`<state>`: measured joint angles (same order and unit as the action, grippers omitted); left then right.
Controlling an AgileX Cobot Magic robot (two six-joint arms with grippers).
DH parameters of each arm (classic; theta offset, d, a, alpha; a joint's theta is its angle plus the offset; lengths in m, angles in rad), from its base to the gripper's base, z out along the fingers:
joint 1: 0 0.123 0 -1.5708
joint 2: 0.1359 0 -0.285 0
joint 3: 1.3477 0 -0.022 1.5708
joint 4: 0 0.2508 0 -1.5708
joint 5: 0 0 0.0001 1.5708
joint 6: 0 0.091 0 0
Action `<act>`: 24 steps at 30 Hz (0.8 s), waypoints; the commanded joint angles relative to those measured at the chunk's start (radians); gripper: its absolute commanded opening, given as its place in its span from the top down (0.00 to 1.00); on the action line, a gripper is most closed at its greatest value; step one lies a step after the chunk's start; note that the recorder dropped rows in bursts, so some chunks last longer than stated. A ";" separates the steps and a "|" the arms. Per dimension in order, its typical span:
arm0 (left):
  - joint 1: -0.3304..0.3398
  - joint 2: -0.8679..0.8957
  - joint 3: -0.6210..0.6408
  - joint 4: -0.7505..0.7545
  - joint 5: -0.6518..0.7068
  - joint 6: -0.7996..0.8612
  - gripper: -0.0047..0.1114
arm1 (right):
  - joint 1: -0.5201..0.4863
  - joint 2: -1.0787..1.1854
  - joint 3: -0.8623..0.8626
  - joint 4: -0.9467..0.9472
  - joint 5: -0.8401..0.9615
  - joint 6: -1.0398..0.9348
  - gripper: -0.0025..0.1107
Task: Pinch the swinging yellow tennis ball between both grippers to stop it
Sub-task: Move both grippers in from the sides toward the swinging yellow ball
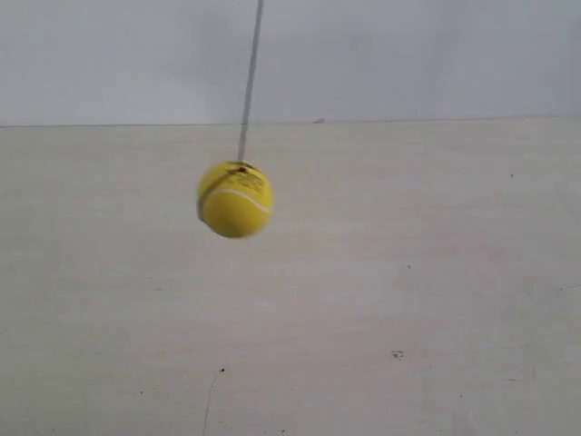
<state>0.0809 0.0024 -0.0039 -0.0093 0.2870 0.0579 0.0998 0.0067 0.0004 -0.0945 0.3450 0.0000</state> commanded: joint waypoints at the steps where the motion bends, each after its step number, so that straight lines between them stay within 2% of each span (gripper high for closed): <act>1: 0.003 -0.002 0.004 0.018 -0.116 0.033 0.92 | 0.001 -0.007 0.000 -0.025 -0.110 -0.034 0.98; 6: 0.003 -0.002 0.004 -0.128 -0.226 -0.058 0.92 | 0.001 -0.007 0.000 -0.021 -0.352 -0.031 0.98; 9: 0.003 -0.002 0.004 -0.137 -0.333 -0.085 0.92 | 0.001 -0.007 0.000 -0.021 -0.482 -0.031 0.98; 12: 0.003 -0.002 0.004 -0.141 -0.434 -0.196 0.92 | 0.001 -0.007 0.000 -0.021 -0.598 0.013 0.98; 14: 0.003 -0.002 0.004 -0.141 -0.473 -0.356 0.92 | 0.001 -0.007 0.000 -0.016 -0.682 0.138 0.98; 16: 0.003 -0.002 0.004 -0.120 -0.475 -0.501 0.92 | 0.001 -0.007 0.000 -0.009 -0.709 0.348 0.98; 19: 0.003 -0.002 0.004 0.025 -0.478 -0.658 0.92 | 0.001 -0.007 0.000 -0.030 -0.730 0.476 0.98; 21: 0.001 -0.002 0.004 0.211 -0.511 -0.815 0.92 | 0.001 -0.007 0.000 -0.068 -0.719 0.478 0.98; 24: -0.003 0.020 0.004 0.517 -0.706 -1.104 0.92 | 0.001 -0.007 -0.053 -0.104 -0.680 0.529 0.98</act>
<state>0.0809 0.0024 -0.0039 0.2428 -0.2488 -0.7932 0.0998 0.0049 -0.0090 -0.1560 -0.3558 0.4726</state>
